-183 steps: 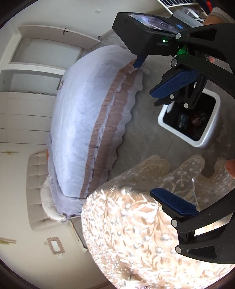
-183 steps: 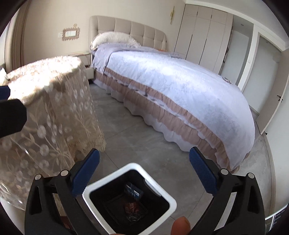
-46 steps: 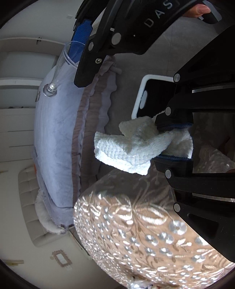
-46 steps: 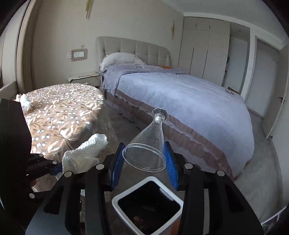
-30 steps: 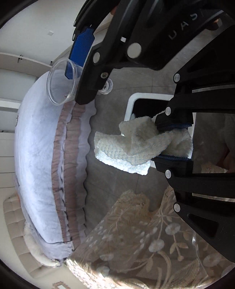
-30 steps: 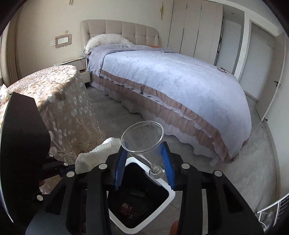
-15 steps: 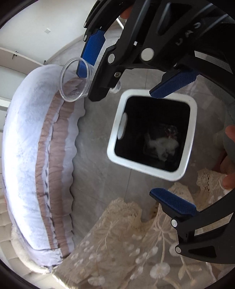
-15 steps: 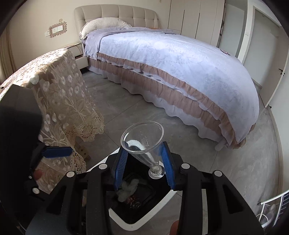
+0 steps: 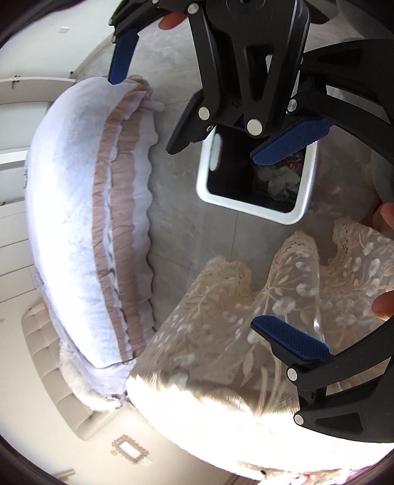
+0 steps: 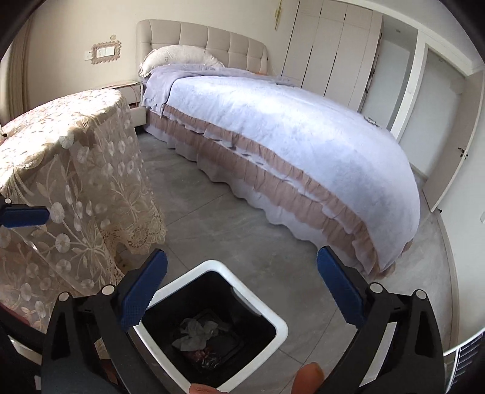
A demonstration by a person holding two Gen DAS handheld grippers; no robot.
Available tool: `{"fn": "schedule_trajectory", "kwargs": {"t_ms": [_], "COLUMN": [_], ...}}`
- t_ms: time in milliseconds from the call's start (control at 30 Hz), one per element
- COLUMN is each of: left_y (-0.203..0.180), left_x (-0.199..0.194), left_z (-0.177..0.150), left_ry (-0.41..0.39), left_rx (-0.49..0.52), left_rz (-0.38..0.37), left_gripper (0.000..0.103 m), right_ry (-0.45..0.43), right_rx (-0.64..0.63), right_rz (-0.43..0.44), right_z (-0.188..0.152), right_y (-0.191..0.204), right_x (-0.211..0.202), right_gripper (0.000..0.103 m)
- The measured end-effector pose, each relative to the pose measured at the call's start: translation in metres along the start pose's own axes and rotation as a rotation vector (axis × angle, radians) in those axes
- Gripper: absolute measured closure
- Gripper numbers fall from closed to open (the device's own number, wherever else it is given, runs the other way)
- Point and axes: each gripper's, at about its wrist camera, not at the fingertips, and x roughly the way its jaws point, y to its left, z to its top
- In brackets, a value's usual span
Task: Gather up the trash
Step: 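Return both tools to the table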
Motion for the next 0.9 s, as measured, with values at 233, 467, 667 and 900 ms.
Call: {"fn": "schedule_trajectory", "kwargs": {"t_ms": [233, 467, 667, 900], "left_y": [0.02, 0.062, 0.123, 0.194], "left_x": [-0.032, -0.069, -0.1, -0.15], "left_z": [-0.004, -0.022, -0.056, -0.11], "left_ry": [-0.073, -0.127, -0.131, -0.184], "left_rx": [-0.051, -0.119, -0.268, -0.415], "left_rz": [0.045, 0.169, 0.283, 0.427], "left_gripper": [0.005, 0.005, 0.005, 0.005], "right_ry": [-0.072, -0.16, -0.235, -0.297], "right_rx": [0.008, -0.002, -0.037, -0.126], "right_rz": [0.023, 0.09, 0.194, 0.323], "right_z": [0.018, 0.044, 0.07, 0.092], "right_y": [0.004, 0.031, 0.073, 0.138], "right_x": [-0.019, -0.044, -0.069, -0.097], "right_gripper": [0.005, 0.005, 0.005, 0.005]}}
